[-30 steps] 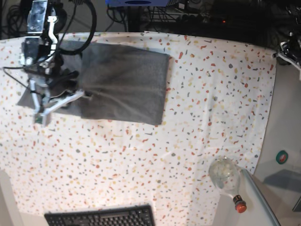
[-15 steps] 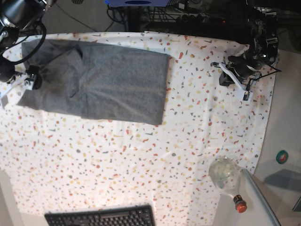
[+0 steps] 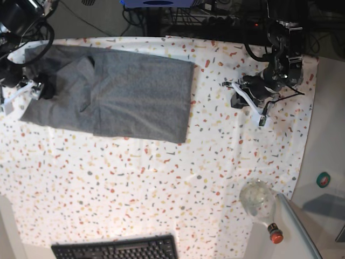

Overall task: Layout the t-shirt on the table in an organized manner, then fold the t-shirt properly
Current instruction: 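Grasp both ends of the folded shirt with both grippers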

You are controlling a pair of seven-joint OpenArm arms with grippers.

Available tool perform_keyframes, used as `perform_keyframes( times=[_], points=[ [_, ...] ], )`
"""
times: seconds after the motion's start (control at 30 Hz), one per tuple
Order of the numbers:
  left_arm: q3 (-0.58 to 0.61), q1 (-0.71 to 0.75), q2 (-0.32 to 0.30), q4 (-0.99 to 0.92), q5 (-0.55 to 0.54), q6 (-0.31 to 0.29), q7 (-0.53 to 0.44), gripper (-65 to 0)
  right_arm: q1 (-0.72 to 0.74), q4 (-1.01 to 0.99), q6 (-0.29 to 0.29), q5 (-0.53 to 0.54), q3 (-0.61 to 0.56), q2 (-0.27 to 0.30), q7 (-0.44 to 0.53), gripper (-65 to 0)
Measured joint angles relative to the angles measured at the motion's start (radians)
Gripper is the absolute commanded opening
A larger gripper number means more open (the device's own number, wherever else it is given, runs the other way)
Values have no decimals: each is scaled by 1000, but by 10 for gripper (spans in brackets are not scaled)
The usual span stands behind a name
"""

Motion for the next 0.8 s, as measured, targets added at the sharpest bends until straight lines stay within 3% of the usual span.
perform_keyframes(
  times=[0.1,0.3,0.4,0.57,0.8],
  points=[
    [39,1,0,-2,3,1,1,-650,0,0,0,-4,0,0,-1,-14],
    [129,-27,17,-9,3,1,-1,-650,8,-6,0,-16,0,0,-28,-207],
    [135,-62,55,-58,-5,0,-14,-650,9,-11,0,-16,0,-2,-32,-270],
    [140,-117,99,-152,-24,-8,-41,-650,12,7,0,-14,0,-19,-71,-267],
    [267,-138,115,-173,-27,0,-58,-650,22,8,0,-18,0,-25,-91,-275]
  ],
)
